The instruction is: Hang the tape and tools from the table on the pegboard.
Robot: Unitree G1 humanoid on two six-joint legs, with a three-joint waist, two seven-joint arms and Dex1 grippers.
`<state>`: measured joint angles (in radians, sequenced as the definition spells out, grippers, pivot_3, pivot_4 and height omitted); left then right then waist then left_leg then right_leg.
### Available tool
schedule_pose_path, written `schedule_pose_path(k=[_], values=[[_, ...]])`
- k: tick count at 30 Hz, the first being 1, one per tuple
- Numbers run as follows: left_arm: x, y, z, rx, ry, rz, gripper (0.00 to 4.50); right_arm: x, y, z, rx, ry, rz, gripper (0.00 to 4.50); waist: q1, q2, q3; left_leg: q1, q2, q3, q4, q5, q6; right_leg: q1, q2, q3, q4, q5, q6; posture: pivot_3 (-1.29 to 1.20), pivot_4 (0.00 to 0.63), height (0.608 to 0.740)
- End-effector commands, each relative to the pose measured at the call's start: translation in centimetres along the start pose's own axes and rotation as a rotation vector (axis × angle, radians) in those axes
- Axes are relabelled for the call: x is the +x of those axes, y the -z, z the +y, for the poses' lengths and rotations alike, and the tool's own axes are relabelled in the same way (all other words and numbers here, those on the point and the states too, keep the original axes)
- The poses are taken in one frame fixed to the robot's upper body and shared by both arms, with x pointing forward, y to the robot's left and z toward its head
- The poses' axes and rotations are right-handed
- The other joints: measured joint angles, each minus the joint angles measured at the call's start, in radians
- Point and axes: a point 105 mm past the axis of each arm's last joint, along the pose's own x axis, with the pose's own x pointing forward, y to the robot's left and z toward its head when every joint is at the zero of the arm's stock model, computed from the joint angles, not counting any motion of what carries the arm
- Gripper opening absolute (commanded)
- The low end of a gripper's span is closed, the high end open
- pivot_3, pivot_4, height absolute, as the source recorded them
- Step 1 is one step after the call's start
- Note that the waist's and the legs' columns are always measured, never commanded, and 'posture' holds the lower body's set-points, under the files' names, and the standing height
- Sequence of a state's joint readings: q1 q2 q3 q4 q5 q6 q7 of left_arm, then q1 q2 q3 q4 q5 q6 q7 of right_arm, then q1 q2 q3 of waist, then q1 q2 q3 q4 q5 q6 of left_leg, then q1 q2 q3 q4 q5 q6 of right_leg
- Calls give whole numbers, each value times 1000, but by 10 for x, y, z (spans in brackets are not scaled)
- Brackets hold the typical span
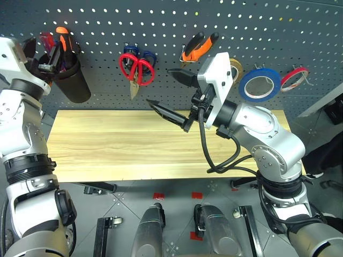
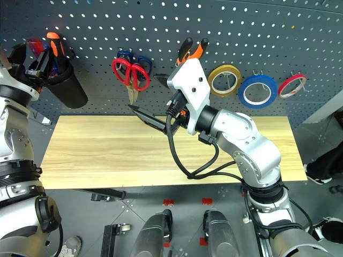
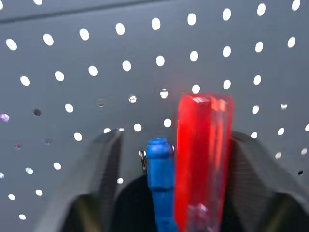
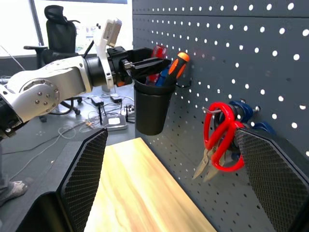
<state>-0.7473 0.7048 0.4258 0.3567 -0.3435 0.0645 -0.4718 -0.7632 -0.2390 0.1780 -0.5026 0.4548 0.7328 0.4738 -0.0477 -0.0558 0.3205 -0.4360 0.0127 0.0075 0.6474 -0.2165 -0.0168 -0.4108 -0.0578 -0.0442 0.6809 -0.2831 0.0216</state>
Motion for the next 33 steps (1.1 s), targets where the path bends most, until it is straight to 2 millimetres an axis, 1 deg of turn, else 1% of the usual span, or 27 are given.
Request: schedule_pose_path(k=[1,2,4,6,7,8,10,11,12,14,16,17,19,21,23,25,26,27,29,32,33], values=[[-1,-21,-30,40,125,-61,3871,-6,-9,-8,-13,51,-47,4500,1,-1,-8,0,0,0,0,0,0,0,0,0,0,0,0,-82,201,740],[-4,-20,-41,35,164,-53,3871,-9,-7,-12,-13,71,-45,4500,1,-1,-13,0,0,0,0,0,0,0,0,0,0,0,0,-74,187,740],[-9,-15,-56,36,212,-32,3871,-12,-4,-16,-9,98,-40,4500,3,0,-27,0,-1,0,0,0,0,0,-1,1,0,0,0,-63,171,740],[-19,-6,-68,23,259,7,3871,-16,0,-19,-7,124,-33,4500,6,1,-42,0,0,1,-1,0,0,1,0,1,-1,0,0,-61,165,740],[-25,3,-74,-1,269,44,3871,-20,4,-22,-19,150,-21,4500,6,2,-49,1,-1,1,-1,0,0,1,0,2,0,0,0,-49,149,740],[-31,10,-78,-8,280,76,3871,-23,8,-23,-32,170,-12,4500,6,1,-58,1,-1,2,-1,0,0,0,0,3,1,0,0,-49,149,740],[-43,26,-81,8,271,139,3871,-29,17,-25,-36,204,4,4500,6,2,-69,3,0,2,-1,0,0,2,1,4,1,0,0,-37,135,740],[-50,38,-82,-29,254,200,3871,-33,23,-27,-40,231,16,4500,6,2,-75,3,1,2,-1,0,0,2,2,4,1,0,0,-32,128,740],[-55,46,-82,-59,240,244,3871,-35,26,-28,-44,250,25,4500,8,3,-85,3,1,2,-1,0,0,2,2,4,1,0,-1,-32,128,740],[-70,72,-75,-88,153,353,3871,-44,40,-33,-43,317,53,4500,12,6,-99,4,1,1,-1,0,0,2,2,4,2,0,-1,-24,116,740],[-88,94,-63,-32,46,448,3871,-58,58,-40,-34,412,75,4500,15,6,-114,5,0,1,-1,0,0,3,2,5,2,1,-1,-22,109,740],[-94,101,-60,-29,10,485,3871,-65,66,-42,-38,451,86,4500,17,6,-124,5,1,1,-1,0,0,4,3,5,2,1,-1,-17,102,740],[-104,110,-57,-43,-25,510,3871,-81,88,-46,-30,522,137,4500,20,5,-134,7,0,1,-1,-1,1,6,3,5,2,1,-1,-15,96,740],[-110,117,-52,-126,-87,512,3871,-97,110,-46,-9,574,183,4500,28,5,-144,7,0,0,-1,-2,4,6,3,4,2,2,-3,-13,90,740],[-119,130,-53,-143,-127,548,3871,-118,135,-47,5,655,245,4500,34,6,-154,8,0,1,-1,-1,5,7,3,5,2,4,-4,-14,83,740],[-125,135,-60,-132,-124,544,3871,-137,156,-48,35,719,298,4500,38,7,-169,10,0,1,-1,-1,6,9,3,5,2,4,-4,-19,74,740],[-127,139,-60,-135,-145,553,3871,-146,166,-47,54,745,325,4500,40,8,-172,13,0,2,-1,-1,6,11,4,6,1,5,-5,-18,70,740],[-130,143,-60,-134,-158,555,3871,-156,177,-47,74,779,352,4500,41,9,-173,19,0,3,-2,-1,6,17,4,6,0,5,-5,-20,64,740],[-135,149,-64,-140,-165,555,3871,-171,193,-47,100,835,397,4500,42,10,-179,28,1,3,-3,-1,6,25,5,7,-1,4,-5,-25,58,740],[-142,160,-66,-161,-203,568,3871,-195,215,-48,116,920,470,4500,41,13,-192,31,2,4,-3,-1,6,27,6,8,0,4,-6,-31,45,740],[-143,162,-65,-167,-219,569,3871,-201,220,-49,112,936,487,4500,41,14,-196,33,2,4,-3,-1,6,29,7,9,0,4,-6,-31,41,740]])
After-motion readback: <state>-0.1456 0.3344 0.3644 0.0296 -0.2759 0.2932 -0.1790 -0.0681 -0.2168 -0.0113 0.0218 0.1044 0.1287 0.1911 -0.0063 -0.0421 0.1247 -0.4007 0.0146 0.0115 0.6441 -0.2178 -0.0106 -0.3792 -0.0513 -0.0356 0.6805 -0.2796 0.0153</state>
